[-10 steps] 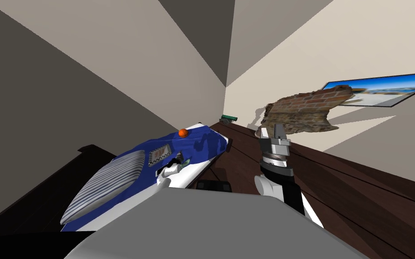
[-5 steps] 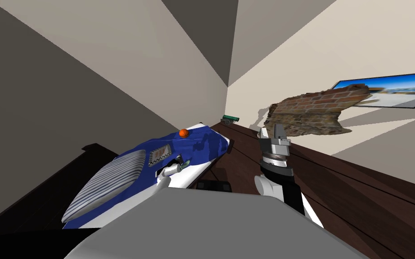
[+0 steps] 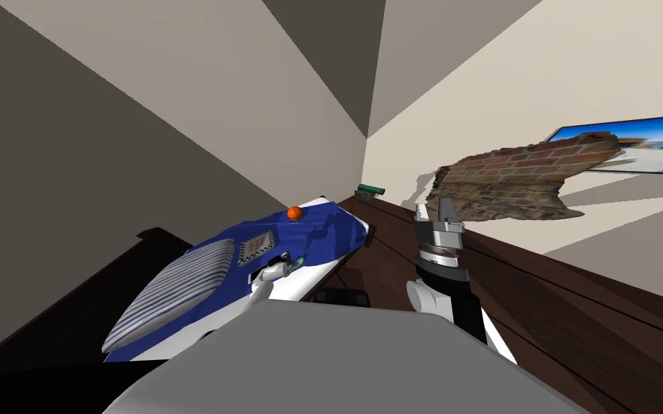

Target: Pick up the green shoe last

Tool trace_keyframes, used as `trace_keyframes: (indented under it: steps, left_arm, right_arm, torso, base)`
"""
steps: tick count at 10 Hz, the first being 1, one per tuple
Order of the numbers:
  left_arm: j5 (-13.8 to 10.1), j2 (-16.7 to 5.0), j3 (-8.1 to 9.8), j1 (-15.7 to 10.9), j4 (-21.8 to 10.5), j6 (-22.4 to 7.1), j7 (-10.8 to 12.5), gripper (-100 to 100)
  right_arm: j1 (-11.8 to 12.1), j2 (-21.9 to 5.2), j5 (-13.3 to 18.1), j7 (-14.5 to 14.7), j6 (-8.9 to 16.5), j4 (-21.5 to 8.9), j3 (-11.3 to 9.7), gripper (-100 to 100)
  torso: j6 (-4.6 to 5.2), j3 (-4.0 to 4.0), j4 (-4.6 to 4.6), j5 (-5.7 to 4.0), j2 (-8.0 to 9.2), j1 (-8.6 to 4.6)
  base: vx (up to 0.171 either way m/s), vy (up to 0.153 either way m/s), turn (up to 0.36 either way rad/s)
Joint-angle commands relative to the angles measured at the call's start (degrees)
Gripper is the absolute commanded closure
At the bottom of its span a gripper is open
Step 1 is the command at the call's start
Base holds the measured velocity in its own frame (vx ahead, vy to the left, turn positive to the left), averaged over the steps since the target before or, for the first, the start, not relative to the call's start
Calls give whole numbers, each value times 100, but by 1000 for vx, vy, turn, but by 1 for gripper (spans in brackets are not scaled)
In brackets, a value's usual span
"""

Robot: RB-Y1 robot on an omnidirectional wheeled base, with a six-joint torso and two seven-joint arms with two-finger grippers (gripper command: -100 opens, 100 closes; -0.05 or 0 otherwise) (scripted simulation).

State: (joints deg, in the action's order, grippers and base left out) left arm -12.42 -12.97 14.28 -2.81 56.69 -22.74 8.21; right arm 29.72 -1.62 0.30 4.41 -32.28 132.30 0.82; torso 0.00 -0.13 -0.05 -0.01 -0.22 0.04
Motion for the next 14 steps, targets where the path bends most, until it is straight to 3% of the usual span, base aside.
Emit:
trace_keyframes:
  steps: [1,2,6,7,10,14]
  left_arm:
    - [-36,-61,80,-134,-286,-211,6,-100]
    - [-36,-61,80,-134,-357,-211,6,-100]
    - [-59,-165,288,-463,-1150,-638,11,-100]
    - [-59,-165,288,-463,-1160,-638,11,-100]
    - [-67,-243,457,-719,-1789,-963,0,-100]
    - [-68,-281,572,-882,-2267,-1176,-17,-100]
  right_arm:
    - [0,0,0,0,0,0,0,0]
    - [0,0,0,0,0,0,0,0]
    - [0,0,0,0,0,0,0,0]
    - [0,0,0,0,0,0,0,0]
    - [0,0,0,0,0,0,0,0]
    - [0,0,0,0,0,0,0,0]
  torso:
    - [0,0,0,0,0,0]
    - [-1,-2,0,0,-5,-1]
    - [1,-4,-1,-1,-8,-2]
    - [-1,-4,-1,0,-7,-1]
    - [-1,-4,-1,1,-7,3]
    - [0,-1,0,1,-1,4]
  base:
    - [67,-8,81]
    - [57,-14,41]
    - [74,-6,71]
    - [53,-3,42]
    - [77,1,83]
    - [64,1,52]
